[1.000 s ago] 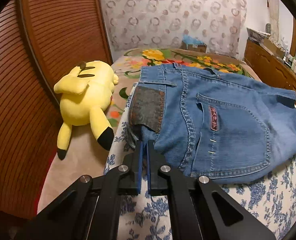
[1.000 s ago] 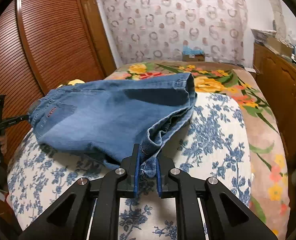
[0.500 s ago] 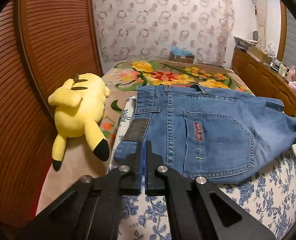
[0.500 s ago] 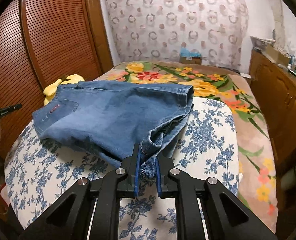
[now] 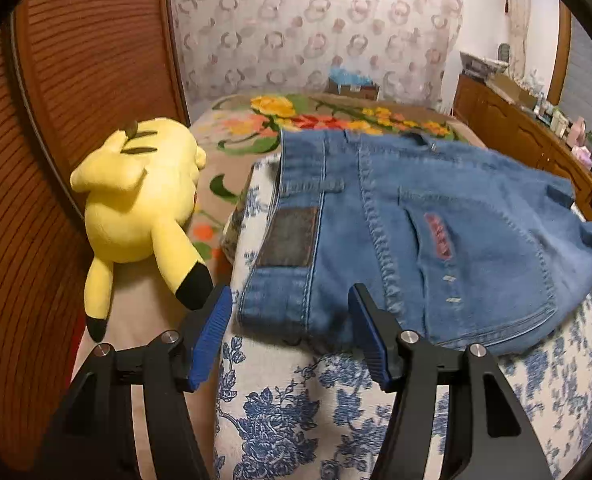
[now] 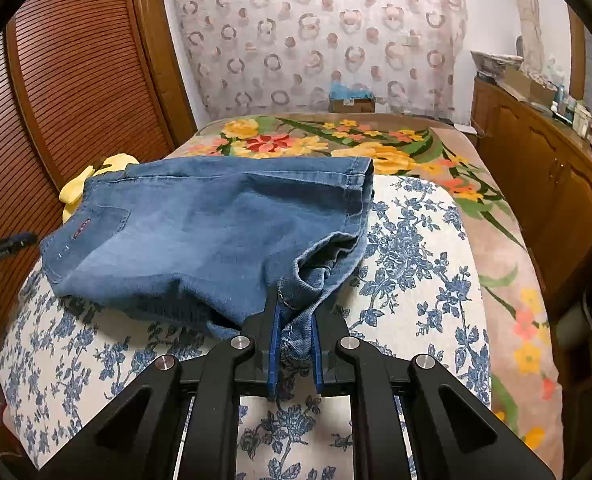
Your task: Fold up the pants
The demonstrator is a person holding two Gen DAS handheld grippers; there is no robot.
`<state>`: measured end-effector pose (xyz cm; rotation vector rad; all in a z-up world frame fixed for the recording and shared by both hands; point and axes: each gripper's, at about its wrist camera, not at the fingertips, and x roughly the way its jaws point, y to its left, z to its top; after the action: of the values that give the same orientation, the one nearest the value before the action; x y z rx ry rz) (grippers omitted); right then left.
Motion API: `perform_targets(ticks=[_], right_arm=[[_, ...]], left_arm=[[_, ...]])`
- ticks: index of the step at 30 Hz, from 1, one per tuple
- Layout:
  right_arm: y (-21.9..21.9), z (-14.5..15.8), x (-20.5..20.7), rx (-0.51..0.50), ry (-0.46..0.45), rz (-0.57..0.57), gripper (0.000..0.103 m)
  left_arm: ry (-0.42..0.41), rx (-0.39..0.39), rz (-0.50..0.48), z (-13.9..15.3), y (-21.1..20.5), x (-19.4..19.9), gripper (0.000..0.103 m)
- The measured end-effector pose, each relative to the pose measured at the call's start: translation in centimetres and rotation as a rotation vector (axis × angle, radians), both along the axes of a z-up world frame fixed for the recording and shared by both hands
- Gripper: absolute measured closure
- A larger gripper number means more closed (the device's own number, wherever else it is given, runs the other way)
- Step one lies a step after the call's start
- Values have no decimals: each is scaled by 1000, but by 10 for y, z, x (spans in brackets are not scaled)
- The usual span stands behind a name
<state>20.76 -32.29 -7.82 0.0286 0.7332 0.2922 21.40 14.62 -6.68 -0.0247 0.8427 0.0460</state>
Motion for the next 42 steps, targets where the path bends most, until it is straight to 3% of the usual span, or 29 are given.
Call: perform_targets(ticks=[2, 4, 6, 10, 15, 17, 20, 31, 32, 34, 36, 42], right_arm=[[-1, 0, -1, 23, -9, 1, 86], [-3, -5, 1, 35, -1, -14, 71], [-3, -11, 3, 55, 13, -16, 63], [2, -22, 10, 25, 45, -30, 51], [4, -30, 14, 29, 76, -48, 50], [0, -30, 14, 53, 74, -59, 49], [-1, -32, 13, 49, 85, -62, 49], [6, -36, 12, 45, 103, -40, 48], [8, -36, 12, 37, 102, -36, 49], [12, -36, 10, 24, 104, -22, 79], [14, -36, 8, 20, 106, -8, 87], [12, -17, -10, 22, 51, 18, 93]], left_arm=[[9, 7, 4, -4, 2, 3, 42], [23, 15, 12, -10, 5, 7, 41], [47, 5, 3, -16, 6, 12, 41], [43, -13, 1, -20, 8, 12, 41], [34, -37, -8, -20, 7, 10, 60], [35, -62, -21, -19, 6, 10, 78], [28, -41, -36, -18, -1, 9, 88], [-10, -20, -16, -9, -8, 0, 92], [-17, -24, -15, -6, -8, -1, 92], [-32, -25, -16, -1, -9, -4, 92], [-44, -23, -19, 5, -10, -8, 92], [-106, -16, -31, 31, -19, -28, 93]])
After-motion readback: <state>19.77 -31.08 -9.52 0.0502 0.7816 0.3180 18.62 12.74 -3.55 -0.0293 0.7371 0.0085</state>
